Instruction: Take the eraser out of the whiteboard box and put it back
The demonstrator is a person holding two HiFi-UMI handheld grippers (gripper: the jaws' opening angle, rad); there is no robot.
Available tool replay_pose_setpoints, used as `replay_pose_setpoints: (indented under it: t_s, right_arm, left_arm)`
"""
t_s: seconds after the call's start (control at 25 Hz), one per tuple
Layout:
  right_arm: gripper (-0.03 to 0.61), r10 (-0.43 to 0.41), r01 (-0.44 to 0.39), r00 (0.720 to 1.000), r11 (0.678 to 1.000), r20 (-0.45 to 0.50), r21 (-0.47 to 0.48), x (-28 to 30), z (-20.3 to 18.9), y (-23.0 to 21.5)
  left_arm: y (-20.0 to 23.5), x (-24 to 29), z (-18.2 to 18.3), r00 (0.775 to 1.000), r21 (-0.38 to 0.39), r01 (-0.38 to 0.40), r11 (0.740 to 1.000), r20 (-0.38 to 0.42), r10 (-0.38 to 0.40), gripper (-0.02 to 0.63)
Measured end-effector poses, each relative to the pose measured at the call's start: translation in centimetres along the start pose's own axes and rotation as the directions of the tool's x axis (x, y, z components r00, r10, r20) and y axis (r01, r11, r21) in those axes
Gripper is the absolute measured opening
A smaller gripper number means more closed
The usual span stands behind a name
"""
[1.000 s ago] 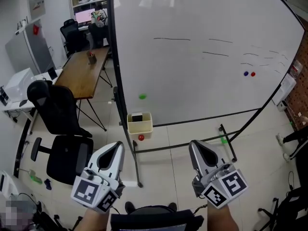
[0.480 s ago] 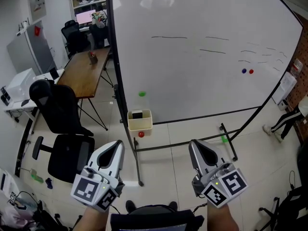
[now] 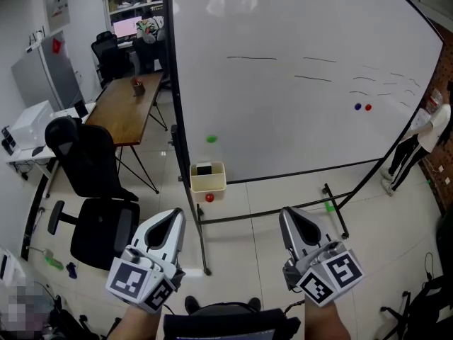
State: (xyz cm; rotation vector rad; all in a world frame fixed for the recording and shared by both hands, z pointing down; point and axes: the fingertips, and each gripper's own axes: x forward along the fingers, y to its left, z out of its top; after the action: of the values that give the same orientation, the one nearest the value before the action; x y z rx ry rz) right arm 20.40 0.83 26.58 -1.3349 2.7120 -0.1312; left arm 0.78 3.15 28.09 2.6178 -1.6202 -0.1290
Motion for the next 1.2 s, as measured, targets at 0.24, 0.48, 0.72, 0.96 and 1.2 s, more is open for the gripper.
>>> replay_pose_setpoints:
  t_s: [0.24,0.48,0.72,0.96,1.2]
  right_arm:
    - [0.018,-0.013,0.013,1.0,0.999,-0.01,-0.033,-0.5,-0.1,0.0]
    - [0.018,-0.013,0.013,1.0,1.0,-0.011,-0.018,-0.9,-0.2,-0.3]
    - [0.018,-0.014,0.014,1.0,1.0,-0.011,-0.014,-1.1,-0.1,-0.5]
    - [0.018,-0.019,0.018,1.0,1.0,-0.013,-0.015,-1.3,-0.1,-0.6]
    - [0.018,-0.025,0.025,1.0,0.999,-0.007,-0.022,-1.2,0.0,-0.7]
  left_arm:
    - [-0.4,-0.1,-0.4,1.0,-0.01,0.005,1.0,-0.004,-0.005,0.034]
    - [-1.0,0.0,-0.7,1.0,-0.015,0.01,1.0,-0.011,-0.011,0.034]
    - [-1.3,0.0,-0.9,1.0,-0.018,0.009,1.0,-0.025,-0.01,0.034]
    - [-1.5,0.1,-1.2,0.999,-0.02,0.013,1.0,-0.031,-0.014,0.034]
    - [-1.2,0.4,-1.1,1.0,-0.015,0.017,1.0,-0.022,-0.018,0.034]
